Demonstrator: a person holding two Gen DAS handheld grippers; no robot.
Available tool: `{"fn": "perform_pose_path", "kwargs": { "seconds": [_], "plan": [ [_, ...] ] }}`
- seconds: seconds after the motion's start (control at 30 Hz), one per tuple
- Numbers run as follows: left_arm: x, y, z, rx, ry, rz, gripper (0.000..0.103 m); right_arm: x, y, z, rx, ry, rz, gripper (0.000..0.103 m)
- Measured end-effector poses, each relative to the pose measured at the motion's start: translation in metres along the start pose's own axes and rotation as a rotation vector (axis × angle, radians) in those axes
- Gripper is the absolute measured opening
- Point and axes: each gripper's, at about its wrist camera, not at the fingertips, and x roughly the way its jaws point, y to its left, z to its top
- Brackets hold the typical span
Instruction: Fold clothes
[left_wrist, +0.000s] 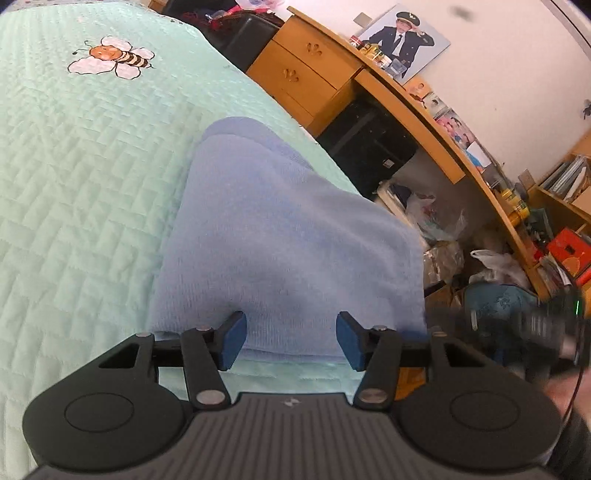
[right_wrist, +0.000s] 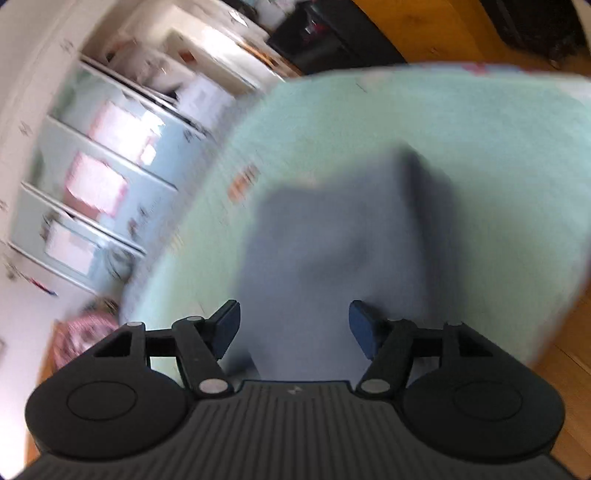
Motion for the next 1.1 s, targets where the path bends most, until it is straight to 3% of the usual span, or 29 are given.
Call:
{"fn": "perform_pose_path", "kwargs": {
  "seconds": [0.13, 0.27, 0.33, 0.4, 0.6, 0.7, 0.73, 0.77, 0.8, 0.9, 0.97, 1.03, 1.1],
  "plan": [
    [-0.013, -0.015, -0.007, 0.022, -0.017, -0.011, 0.056, -0.041, 0.006, -0.029, 0.005, -0.079, 0.019, 0.065],
    [-0.013, -0.015, -0.005, 0.040, -0.003, 0.027, 0.057, -0.032, 0.039, -0.032, -0.057, -0.113, 0.095, 0.069],
    [-0.017, -0.012, -0.006, 0.045, 0.021, 0.060, 0.056, -0.022, 0.031, -0.030, -0.022, -0.106, 0.022, 0.069],
    [-0.032, -0.013, -0.010, 0.081, -0.002, 0.081, 0.057, -0.029, 0.015, -0.030, 0.095, -0.105, -0.081, 0.069],
    [-0.033, -0.028, 0.001, 0.147, -0.036, 0.118, 0.058, -0.058, 0.052, -0.039, -0.017, -0.241, 0.039, 0.073],
    [-0.015, -0.033, 0.001, 0.207, 0.033, 0.183, 0.063, -0.037, 0.041, -0.024, -0.028, -0.220, -0.021, 0.079],
    [-0.011, -0.028, -0.001, 0.204, 0.065, 0.207, 0.063, -0.029, 0.033, -0.021, -0.004, -0.200, -0.067, 0.077],
    [-0.007, -0.023, -0.003, 0.199, 0.096, 0.231, 0.061, -0.031, 0.020, -0.026, 0.054, -0.186, -0.063, 0.068],
    [-0.011, -0.018, -0.004, 0.177, 0.097, 0.228, 0.061, -0.034, 0.006, -0.033, 0.119, -0.173, -0.047, 0.065],
    [-0.023, -0.015, -0.005, 0.149, 0.046, 0.194, 0.061, -0.051, 0.011, -0.045, 0.118, -0.257, 0.024, 0.067],
    [-0.024, -0.019, -0.002, 0.157, 0.026, 0.193, 0.062, -0.062, 0.016, -0.053, 0.109, -0.318, 0.073, 0.078],
    [-0.027, -0.023, -0.002, 0.165, 0.035, 0.217, 0.062, -0.056, 0.010, -0.049, 0.115, -0.344, 0.049, 0.083],
    [-0.029, -0.027, -0.003, 0.173, 0.045, 0.240, 0.062, -0.045, -0.002, -0.046, 0.168, -0.280, -0.015, 0.079]
  ]
}}
